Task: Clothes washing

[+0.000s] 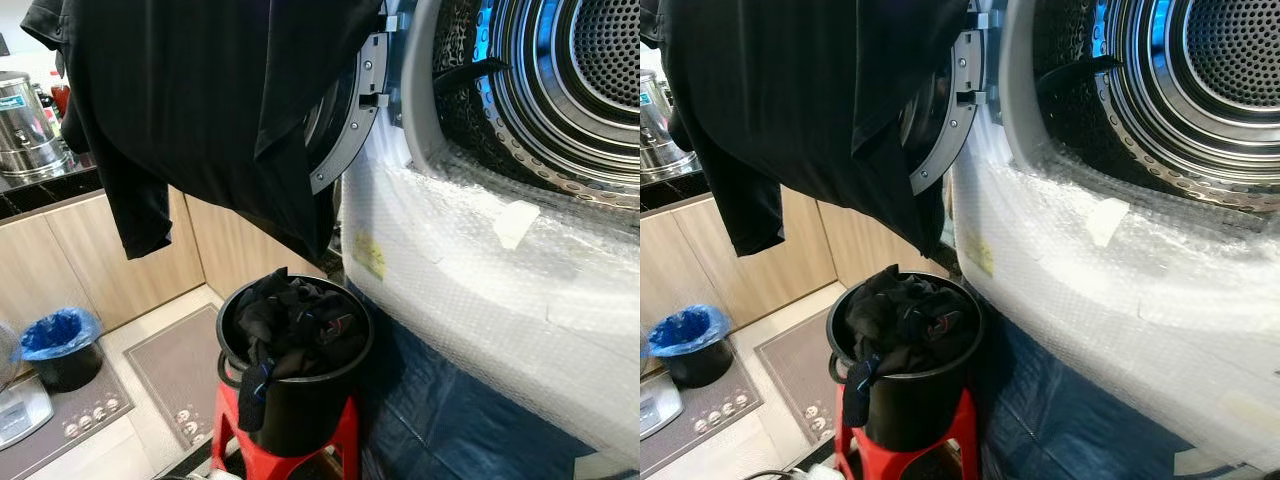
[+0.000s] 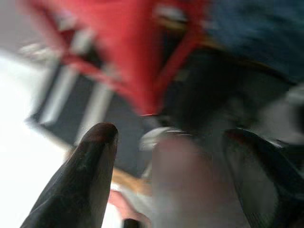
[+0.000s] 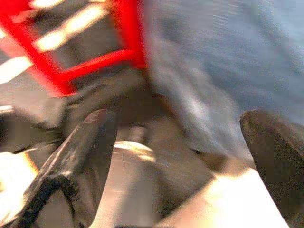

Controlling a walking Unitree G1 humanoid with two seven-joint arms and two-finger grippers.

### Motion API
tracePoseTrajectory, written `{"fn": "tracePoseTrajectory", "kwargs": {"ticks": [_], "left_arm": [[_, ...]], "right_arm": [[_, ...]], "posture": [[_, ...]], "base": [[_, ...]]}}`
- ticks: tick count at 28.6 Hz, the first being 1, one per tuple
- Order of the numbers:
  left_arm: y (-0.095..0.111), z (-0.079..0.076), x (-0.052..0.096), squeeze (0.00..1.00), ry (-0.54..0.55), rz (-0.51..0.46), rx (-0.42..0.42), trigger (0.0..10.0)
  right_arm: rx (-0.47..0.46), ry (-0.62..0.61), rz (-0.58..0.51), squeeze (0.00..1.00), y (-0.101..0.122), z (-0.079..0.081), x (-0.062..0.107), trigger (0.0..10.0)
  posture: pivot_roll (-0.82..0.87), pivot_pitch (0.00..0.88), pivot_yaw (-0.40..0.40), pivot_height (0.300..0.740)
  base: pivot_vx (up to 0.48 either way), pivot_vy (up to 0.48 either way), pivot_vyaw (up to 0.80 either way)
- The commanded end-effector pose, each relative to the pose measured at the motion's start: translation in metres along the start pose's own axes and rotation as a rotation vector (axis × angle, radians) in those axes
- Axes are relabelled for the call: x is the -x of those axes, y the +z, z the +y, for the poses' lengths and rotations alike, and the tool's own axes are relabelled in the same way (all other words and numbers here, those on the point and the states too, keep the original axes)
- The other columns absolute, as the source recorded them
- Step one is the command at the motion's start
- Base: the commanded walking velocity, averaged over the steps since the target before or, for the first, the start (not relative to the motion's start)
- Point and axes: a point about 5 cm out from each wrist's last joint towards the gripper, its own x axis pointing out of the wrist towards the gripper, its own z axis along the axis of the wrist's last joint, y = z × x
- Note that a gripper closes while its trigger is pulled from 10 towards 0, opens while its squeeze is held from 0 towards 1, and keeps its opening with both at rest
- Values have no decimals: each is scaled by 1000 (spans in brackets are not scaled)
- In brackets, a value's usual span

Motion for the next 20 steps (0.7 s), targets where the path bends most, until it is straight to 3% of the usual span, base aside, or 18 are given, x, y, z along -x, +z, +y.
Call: {"fn": "tracePoseTrajectory", "kwargs": {"ticks": [1, 15, 16, 17, 20], "left_arm": [[-1, 2, 1, 0, -13, 3, -22, 10000], [-3, 4, 2, 0, -20, 10, -31, 10000], [-3, 4, 2, 141, -18, 11, -22, 10000], [-4, 5, 2, 1000, -16, 10, -1, 10000], [-3, 5, 2, 1000, -18, 6, 4, 10000]], "right_arm": [[25, 12, -30, 0, 9, 0, -1, 10000], [26, 19, -30, 0, 9, 1, -1, 10000], [24, 19, -30, 400, 9, 1, -1, 10000], [18, 21, -32, 1000, 9, 1, -1, 10000], [12, 22, -34, 1000, 9, 1, -1, 10000]], "posture": [[-21, 0, 1, 740], [-19, 0, 5, 740], [-19, 0, 5, 740], [-19, 0, 4, 740], [-18, 0, 4, 740]], "base": [[0, 0, 0], [0, 0, 0], [0, 0, 0], [0, 0, 0], [0, 0, 0]]}}
